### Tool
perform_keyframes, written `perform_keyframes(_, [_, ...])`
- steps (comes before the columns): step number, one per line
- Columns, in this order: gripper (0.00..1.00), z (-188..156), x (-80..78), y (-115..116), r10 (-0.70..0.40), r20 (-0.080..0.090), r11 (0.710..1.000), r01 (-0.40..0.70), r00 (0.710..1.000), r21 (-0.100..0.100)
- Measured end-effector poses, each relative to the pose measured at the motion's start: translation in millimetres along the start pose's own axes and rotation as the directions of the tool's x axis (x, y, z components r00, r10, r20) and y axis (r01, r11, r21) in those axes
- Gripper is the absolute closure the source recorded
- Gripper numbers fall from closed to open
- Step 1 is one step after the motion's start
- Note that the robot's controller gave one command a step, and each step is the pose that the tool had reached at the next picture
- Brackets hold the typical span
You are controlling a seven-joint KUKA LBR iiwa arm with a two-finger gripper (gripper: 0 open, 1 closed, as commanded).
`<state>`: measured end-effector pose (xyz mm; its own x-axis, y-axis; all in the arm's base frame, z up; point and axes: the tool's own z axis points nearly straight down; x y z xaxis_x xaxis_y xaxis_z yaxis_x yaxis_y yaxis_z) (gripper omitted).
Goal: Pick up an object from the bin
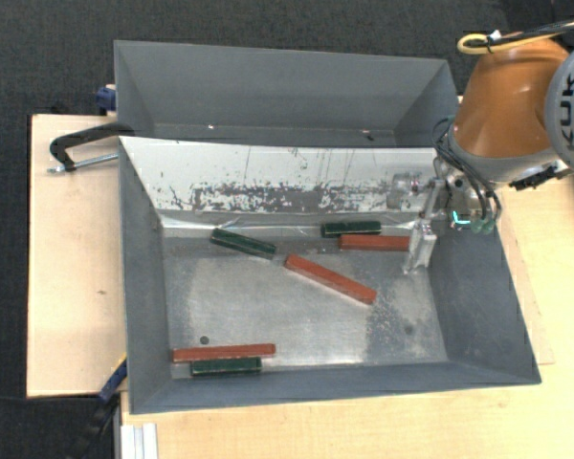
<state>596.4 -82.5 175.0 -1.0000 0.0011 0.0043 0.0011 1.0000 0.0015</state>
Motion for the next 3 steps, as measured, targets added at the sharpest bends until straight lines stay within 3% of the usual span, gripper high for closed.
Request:
perform_keyframes(1, [0.00, -4.6, -1.8, 0.2, -0.001, 0.008, 1.000, 0.001, 1.000, 0.001])
perform_keyframes(2, [0.00, 55.9, 4.6, 16.3, 0.067, 0.011, 0.998, -0.067, 0.998, 0.000])
perform_keyframes(3, [0.00, 85.3, 2.2, 42.8, -0.049, 0.004, 0.999, 0.049, 0.999, 0.000])
